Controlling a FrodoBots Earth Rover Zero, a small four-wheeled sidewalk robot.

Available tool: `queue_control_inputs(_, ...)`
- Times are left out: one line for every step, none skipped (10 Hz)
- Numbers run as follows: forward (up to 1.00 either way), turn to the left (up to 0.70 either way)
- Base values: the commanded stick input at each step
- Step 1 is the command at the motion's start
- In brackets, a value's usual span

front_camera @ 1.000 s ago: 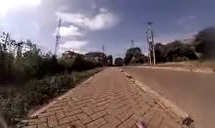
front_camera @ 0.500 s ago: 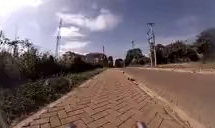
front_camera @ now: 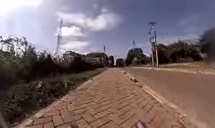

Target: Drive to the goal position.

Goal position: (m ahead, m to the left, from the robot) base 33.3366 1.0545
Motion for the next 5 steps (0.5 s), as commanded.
queue_control_inputs(0.7,-0.35)
queue_control_inputs(0.7,-0.35)
queue_control_inputs(0.7,-0.29)
queue_control_inputs(0.7,-0.2)
queue_control_inputs(0.7,-0.03)
